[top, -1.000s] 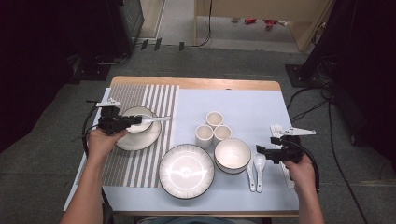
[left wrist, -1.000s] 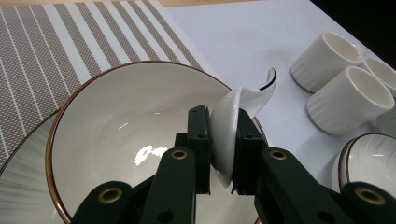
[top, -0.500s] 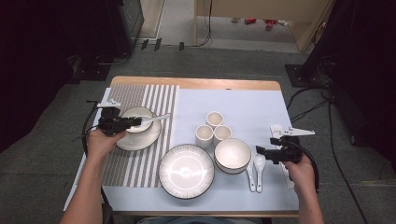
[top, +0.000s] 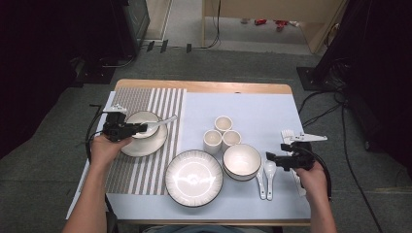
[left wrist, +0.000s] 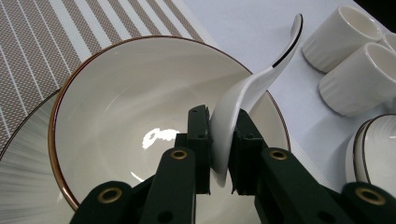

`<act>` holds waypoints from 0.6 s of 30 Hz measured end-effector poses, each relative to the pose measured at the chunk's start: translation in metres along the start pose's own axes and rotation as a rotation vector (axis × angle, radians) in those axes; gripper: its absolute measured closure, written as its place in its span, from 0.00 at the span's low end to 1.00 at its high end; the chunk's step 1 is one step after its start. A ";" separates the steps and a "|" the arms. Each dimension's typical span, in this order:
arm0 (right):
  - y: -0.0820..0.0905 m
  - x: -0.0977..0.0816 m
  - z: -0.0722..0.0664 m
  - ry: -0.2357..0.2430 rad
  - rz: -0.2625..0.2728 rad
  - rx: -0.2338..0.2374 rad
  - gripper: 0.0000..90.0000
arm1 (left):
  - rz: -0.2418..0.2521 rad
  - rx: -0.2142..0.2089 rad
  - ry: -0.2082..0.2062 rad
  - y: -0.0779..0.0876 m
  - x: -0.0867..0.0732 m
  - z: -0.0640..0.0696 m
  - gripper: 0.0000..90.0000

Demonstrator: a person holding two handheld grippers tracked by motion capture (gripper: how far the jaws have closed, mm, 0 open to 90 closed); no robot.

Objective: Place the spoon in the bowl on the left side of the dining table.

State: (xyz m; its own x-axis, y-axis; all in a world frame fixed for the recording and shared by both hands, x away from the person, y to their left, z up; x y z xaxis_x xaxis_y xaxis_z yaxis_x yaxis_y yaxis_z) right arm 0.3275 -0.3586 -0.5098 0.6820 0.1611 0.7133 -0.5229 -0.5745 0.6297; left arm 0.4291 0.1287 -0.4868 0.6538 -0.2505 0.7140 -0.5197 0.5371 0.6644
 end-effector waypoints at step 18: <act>0.000 -0.002 0.001 -0.008 -0.001 0.000 0.22 | -0.039 0.020 -0.011 -0.006 -0.005 -0.001 0.91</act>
State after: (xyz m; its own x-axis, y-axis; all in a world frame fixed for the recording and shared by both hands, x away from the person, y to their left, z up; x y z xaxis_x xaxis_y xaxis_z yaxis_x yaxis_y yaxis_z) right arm 0.3273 -0.3597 -0.5116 0.6865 0.1551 0.7104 -0.5224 -0.5744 0.6302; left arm 0.4299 0.1278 -0.4947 0.6675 -0.2801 0.6899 -0.5049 0.5108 0.6959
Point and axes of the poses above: each handheld gripper's, and its own axes: y roughly backward along the jaws, x roughly out of its top, z roughly to its right, the point moved 8 cm from there along -y, roughly forward along the jaws, and after that the axes turned 7 degrees about x, right-handed, at the moved point
